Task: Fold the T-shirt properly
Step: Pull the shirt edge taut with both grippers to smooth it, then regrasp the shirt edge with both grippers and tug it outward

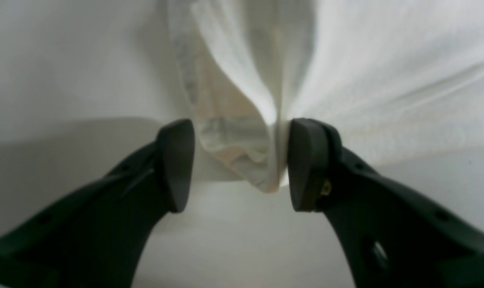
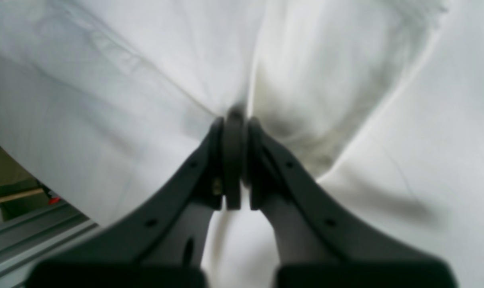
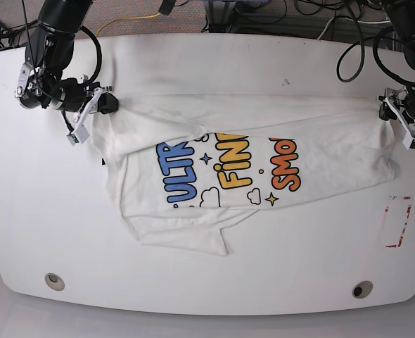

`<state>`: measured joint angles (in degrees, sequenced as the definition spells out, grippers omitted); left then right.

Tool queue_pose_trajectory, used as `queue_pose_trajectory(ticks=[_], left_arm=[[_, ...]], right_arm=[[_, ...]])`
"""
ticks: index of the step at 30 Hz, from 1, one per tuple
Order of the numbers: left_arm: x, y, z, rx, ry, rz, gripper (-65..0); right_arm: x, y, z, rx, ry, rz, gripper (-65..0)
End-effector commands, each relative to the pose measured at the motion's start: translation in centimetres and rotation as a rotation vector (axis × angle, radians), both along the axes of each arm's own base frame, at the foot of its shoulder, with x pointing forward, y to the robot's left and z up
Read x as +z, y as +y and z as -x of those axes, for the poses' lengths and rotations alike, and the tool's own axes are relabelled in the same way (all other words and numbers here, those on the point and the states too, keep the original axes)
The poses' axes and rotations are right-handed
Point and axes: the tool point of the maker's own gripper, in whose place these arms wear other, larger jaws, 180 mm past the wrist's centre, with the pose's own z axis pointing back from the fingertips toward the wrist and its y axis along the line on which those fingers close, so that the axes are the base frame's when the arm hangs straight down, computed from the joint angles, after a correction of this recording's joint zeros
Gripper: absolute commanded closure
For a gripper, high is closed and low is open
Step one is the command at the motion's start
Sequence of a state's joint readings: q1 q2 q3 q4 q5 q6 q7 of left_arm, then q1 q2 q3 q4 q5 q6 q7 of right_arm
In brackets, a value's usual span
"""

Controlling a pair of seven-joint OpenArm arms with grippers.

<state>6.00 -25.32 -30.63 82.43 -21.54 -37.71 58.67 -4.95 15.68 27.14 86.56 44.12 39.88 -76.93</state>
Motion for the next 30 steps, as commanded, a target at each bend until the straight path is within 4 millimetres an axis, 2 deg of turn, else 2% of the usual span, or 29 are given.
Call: queue_pose_trajectory(ticks=[1, 10, 15, 18, 20, 24, 27, 30], left_arm=[[1.3, 0.6, -0.6, -0.032, -0.036, -0.023, -34.3], [2.2, 1.9, -0.8, -0.033, -0.042, -0.056, -34.4], [3.1, 4.2, -1.1, -0.025, -0.063, -0.079, -34.4], [4.1, 5.9, -1.0, -0.017, -0.058, -0.115, -34.4], [5.0, 6.5, -1.2, -0.021, -0.066, -0.138, -34.4], [7.1, 8.2, -1.2, 0.024, -0.117, -0.167, -34.4], [8.1, 7.8, -1.4, 0.017, -0.135, -0.188, -34.4], [8.0, 4.7, -2.0, -0.024, -0.159, -0.174, -34.4]], right_arm=[[0.8, -1.0, -0.7, -0.003, -0.03, 0.032, 0.0], [0.8, -1.1, -0.7, -0.003, -0.031, 0.036, 0.0], [1.2, -1.8, -0.8, 0.003, -0.036, 0.052, 0.0], [1.2, -1.9, -0.8, 0.001, -0.035, 0.057, 0.0], [1.4, -2.7, -0.8, 0.002, -0.036, 0.074, 0.0], [1.5, -2.9, -0.8, 0.004, -0.037, 0.079, 0.0], [1.5, -2.8, -0.9, 0.005, -0.038, 0.079, 0.0], [1.7, -2.8, -1.0, 0.008, -0.043, 0.08, 0.0]])
